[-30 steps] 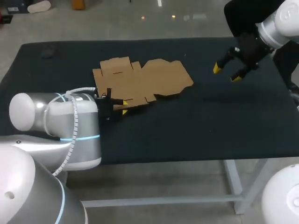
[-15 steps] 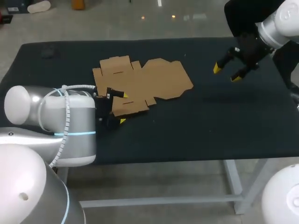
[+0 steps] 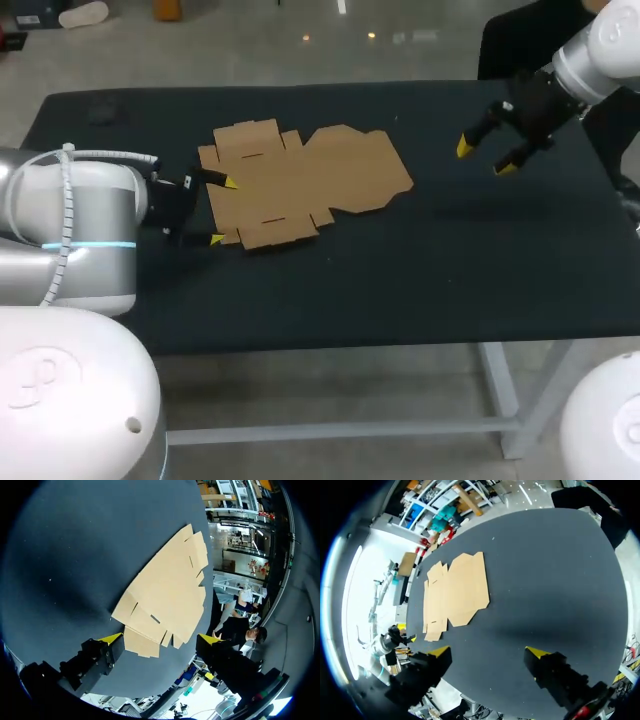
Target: Assemble the packaging by folding the flat box into shape, placing the metal phone stand inside, and closing the box properly
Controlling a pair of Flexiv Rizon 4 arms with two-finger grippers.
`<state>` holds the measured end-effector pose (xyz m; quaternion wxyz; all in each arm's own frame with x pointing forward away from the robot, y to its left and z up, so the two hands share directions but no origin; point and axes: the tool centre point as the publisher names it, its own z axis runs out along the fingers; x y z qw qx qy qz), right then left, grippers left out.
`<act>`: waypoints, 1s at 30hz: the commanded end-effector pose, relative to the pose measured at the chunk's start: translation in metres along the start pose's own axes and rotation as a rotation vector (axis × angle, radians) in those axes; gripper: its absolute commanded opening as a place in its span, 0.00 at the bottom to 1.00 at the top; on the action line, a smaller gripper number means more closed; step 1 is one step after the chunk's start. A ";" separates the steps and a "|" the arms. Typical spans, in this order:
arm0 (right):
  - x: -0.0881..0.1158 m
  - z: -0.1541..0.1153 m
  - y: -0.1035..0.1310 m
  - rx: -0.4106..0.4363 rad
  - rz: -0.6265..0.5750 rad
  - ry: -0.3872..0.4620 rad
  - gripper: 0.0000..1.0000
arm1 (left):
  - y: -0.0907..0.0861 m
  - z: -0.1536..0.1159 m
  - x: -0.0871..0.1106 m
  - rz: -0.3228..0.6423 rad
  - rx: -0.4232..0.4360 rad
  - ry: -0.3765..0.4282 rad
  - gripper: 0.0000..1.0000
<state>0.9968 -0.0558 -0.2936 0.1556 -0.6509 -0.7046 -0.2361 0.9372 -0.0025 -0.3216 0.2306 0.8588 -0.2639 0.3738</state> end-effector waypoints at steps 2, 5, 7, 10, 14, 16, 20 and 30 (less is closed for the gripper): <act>0.000 0.000 0.000 0.000 -0.001 0.002 1.00 | -0.013 -0.016 0.005 0.064 -0.361 -0.174 1.00; 0.000 0.000 0.000 0.000 -0.001 0.002 1.00 | -0.024 -0.017 0.005 0.112 -0.377 -0.172 1.00; 0.000 0.000 0.000 0.000 -0.001 0.002 1.00 | -0.030 -0.016 0.005 0.140 -0.382 -0.179 1.00; 0.000 0.000 0.000 0.000 -0.001 0.002 1.00 | -0.038 -0.014 0.008 0.183 -0.376 -0.197 1.00; 0.000 0.000 0.000 0.000 -0.001 0.002 1.00 | -0.050 -0.010 0.012 0.250 -0.397 -0.206 1.00; 0.000 0.000 0.000 0.000 -0.001 0.002 1.00 | -0.055 -0.009 0.015 0.282 -0.411 -0.210 1.00; 0.000 0.000 0.000 0.000 -0.001 0.002 1.00 | -0.062 -0.006 0.021 0.387 -0.471 -0.233 1.00; 0.000 0.000 0.000 0.000 -0.001 0.002 1.00 | -0.070 -0.004 0.026 0.448 -0.486 -0.305 1.00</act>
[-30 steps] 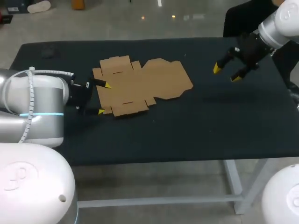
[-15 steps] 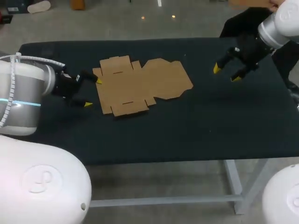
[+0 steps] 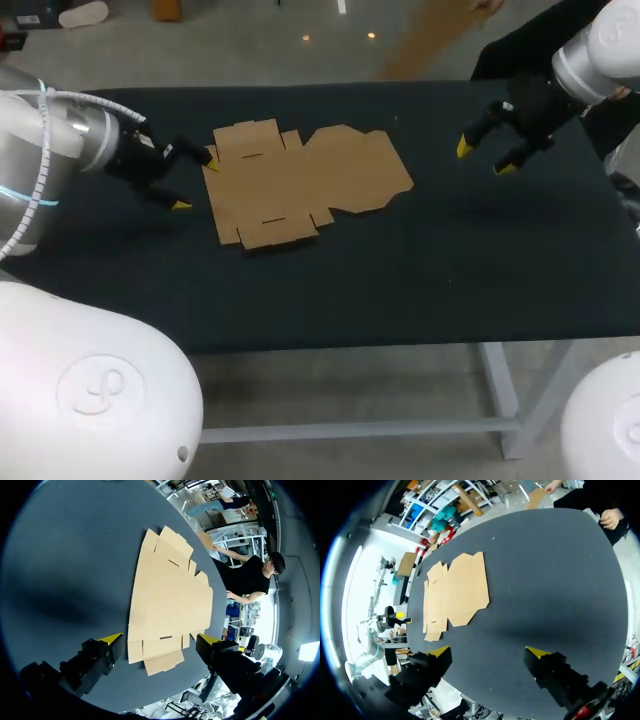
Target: Assemble the packaging by folding the flat box into shape, placing the metal phone stand inside, and closing the box properly
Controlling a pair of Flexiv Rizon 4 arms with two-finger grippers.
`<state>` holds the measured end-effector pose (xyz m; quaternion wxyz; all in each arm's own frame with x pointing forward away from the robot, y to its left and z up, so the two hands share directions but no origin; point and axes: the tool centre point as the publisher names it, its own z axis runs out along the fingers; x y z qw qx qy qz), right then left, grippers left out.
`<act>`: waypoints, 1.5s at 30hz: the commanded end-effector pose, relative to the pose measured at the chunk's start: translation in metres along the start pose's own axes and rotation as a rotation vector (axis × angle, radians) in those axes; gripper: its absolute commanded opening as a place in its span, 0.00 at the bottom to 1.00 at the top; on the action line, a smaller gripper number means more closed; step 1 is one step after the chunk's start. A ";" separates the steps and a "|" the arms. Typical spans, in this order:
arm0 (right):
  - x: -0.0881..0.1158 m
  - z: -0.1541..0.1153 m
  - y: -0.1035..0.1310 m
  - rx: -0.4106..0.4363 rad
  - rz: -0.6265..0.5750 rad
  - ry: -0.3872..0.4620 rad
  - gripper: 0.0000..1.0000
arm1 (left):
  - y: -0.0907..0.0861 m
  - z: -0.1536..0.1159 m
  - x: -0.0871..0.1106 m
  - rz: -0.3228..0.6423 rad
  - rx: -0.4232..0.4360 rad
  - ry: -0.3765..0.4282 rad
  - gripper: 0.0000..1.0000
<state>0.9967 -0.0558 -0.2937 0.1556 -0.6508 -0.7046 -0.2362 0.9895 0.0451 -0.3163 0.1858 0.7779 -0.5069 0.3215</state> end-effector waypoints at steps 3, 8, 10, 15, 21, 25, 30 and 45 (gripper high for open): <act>0.000 0.000 0.000 0.001 -0.001 0.002 1.00 | -0.004 -0.001 0.003 -0.002 -0.336 -0.060 1.00; 0.000 0.000 0.000 0.001 -0.001 0.002 1.00 | -0.014 0.010 -0.003 0.067 -0.379 -0.031 1.00; 0.000 0.000 0.000 0.001 -0.001 0.002 1.00 | -0.020 0.016 -0.006 0.110 -0.399 -0.023 1.00; 0.000 0.000 0.000 0.001 -0.001 0.002 1.00 | -0.037 0.028 -0.019 0.205 -0.456 0.021 1.00; 0.000 0.000 0.000 0.001 -0.001 0.002 1.00 | -0.050 0.032 -0.024 0.261 -0.453 0.062 1.00; 0.000 0.000 0.000 0.001 -0.001 0.002 1.00 | -0.050 0.040 -0.024 0.310 -0.449 0.064 0.87; 0.000 0.000 0.000 0.001 -0.001 0.002 1.00 | -0.052 0.048 -0.026 0.349 -0.425 0.069 0.73; 0.000 0.000 0.000 0.001 -0.001 0.002 1.00 | -0.058 0.058 -0.045 0.368 -0.395 0.126 0.73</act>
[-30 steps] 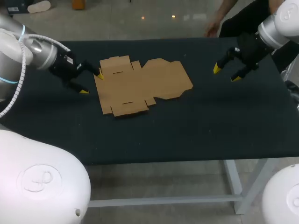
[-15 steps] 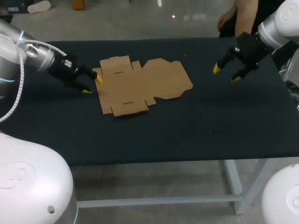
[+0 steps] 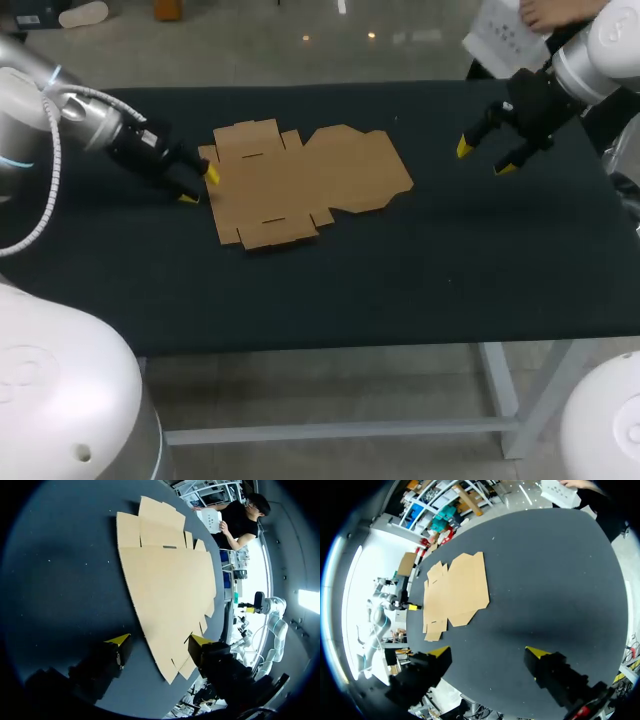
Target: Assemble the packaging by folding the flat box into shape, placing the metal phone stand inside, and closing the box properly
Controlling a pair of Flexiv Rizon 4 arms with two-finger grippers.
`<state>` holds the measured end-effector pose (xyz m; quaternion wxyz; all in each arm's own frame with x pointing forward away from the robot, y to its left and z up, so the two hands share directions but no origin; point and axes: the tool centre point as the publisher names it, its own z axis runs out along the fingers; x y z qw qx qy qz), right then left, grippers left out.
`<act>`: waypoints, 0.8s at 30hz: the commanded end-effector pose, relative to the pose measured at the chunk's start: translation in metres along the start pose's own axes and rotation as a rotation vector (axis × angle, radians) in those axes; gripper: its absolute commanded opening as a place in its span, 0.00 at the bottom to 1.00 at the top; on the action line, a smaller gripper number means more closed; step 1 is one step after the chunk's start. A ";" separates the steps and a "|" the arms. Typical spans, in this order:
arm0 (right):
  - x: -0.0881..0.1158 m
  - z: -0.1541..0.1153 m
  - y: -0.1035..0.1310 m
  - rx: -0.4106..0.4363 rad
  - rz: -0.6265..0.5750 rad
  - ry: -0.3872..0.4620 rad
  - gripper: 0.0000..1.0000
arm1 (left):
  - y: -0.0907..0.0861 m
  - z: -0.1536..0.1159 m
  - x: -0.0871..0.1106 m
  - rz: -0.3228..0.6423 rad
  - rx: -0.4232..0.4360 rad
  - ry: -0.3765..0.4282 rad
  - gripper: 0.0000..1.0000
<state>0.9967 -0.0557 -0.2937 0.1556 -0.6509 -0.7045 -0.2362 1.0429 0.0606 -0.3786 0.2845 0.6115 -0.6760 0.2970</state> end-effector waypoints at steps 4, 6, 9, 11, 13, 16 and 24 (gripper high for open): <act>0.000 0.000 0.000 0.001 -0.001 0.002 1.00 | -0.005 0.006 -0.012 0.020 -0.034 0.033 0.68; 0.000 0.000 0.000 0.001 -0.001 0.002 1.00 | -0.006 0.007 -0.013 0.025 -0.034 0.037 0.63; 0.000 0.000 0.000 0.001 -0.001 0.002 1.00 | -0.007 0.009 -0.015 0.029 -0.032 0.043 0.49; 0.000 0.000 0.000 0.001 -0.001 0.002 1.00 | -0.008 0.010 -0.015 0.030 -0.032 0.047 0.47; 0.000 0.000 0.000 0.001 -0.001 0.002 1.00 | -0.008 0.010 -0.016 0.034 -0.031 0.055 0.46; 0.000 0.000 0.000 0.001 -0.001 0.002 1.00 | -0.009 0.011 -0.017 0.035 -0.030 0.066 0.44; 0.000 0.000 0.000 0.001 -0.001 0.002 1.00 | -0.012 0.018 -0.021 0.036 -0.041 0.097 0.46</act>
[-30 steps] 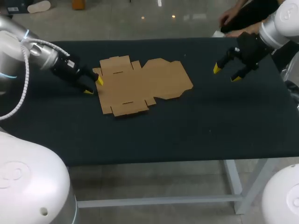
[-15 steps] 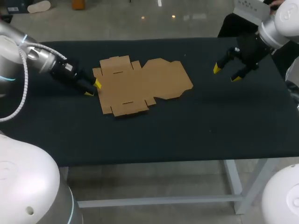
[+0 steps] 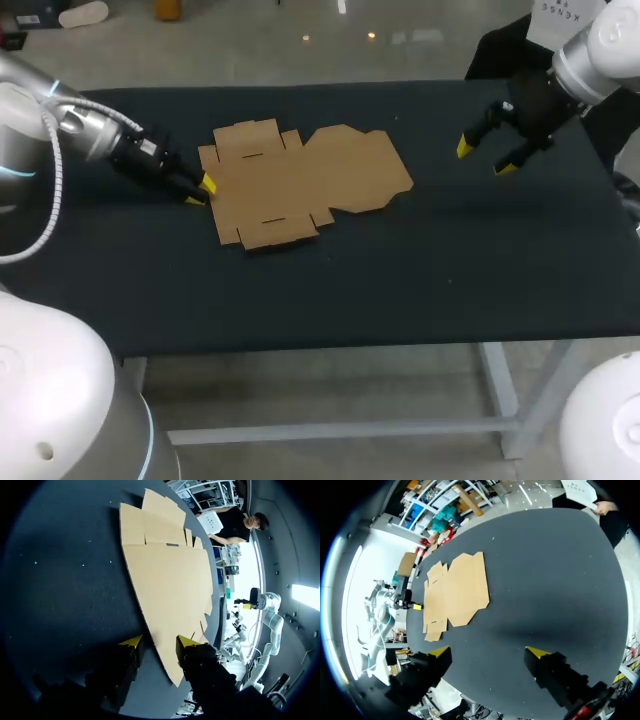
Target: Assemble the packaging by folding the flat box into shape, placing the metal phone stand inside, and closing the box properly
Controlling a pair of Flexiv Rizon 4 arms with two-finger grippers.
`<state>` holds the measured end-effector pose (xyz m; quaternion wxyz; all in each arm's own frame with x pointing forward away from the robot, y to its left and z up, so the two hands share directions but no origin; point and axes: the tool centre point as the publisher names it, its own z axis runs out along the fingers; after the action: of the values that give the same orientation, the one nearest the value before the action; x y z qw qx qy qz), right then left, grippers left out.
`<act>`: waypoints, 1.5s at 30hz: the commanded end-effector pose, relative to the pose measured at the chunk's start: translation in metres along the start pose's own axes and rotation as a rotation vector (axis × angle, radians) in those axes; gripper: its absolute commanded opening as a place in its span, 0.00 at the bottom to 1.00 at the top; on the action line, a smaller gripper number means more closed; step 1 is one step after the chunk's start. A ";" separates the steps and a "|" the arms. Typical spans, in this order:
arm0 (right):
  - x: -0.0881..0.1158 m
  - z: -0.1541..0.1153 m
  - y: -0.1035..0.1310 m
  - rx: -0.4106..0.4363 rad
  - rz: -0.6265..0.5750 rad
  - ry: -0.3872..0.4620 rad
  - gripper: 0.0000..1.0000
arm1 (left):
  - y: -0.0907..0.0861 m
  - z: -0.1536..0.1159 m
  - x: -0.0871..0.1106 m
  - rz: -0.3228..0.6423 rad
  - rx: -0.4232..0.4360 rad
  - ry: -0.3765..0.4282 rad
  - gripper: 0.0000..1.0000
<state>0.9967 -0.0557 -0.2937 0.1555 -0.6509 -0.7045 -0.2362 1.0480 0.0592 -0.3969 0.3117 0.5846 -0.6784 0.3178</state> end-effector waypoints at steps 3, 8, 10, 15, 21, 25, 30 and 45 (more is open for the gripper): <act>0.000 0.000 0.000 0.001 -0.001 0.002 1.00 | -0.010 0.007 -0.009 0.004 -0.026 0.035 0.45; 0.000 0.000 0.000 0.001 -0.001 0.002 1.00 | -0.015 0.012 -0.007 0.011 -0.040 0.054 0.44; 0.000 0.000 0.000 0.001 -0.001 0.002 1.00 | -0.017 0.014 -0.007 0.009 -0.048 0.062 0.41; 0.000 0.000 0.000 0.001 -0.001 0.002 1.00 | -0.020 0.022 -0.004 -0.010 -0.054 0.080 0.13; 0.000 0.000 0.000 0.001 -0.001 0.002 1.00 | -0.016 0.028 0.002 -0.035 -0.034 0.093 0.00; 0.000 0.000 0.000 0.001 -0.001 0.002 1.00 | -0.013 0.028 0.005 -0.041 -0.016 0.111 0.00; 0.000 0.000 0.000 0.001 -0.001 0.002 1.00 | -0.006 0.027 0.013 -0.049 0.010 0.139 0.00; 0.000 0.000 0.000 0.001 -0.001 0.002 1.00 | 0.028 0.034 0.045 -0.159 0.233 0.147 0.00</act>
<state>0.9967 -0.0558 -0.2937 0.1555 -0.6509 -0.7045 -0.2362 1.0389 0.0176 -0.3930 0.3869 0.6003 -0.5978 0.3641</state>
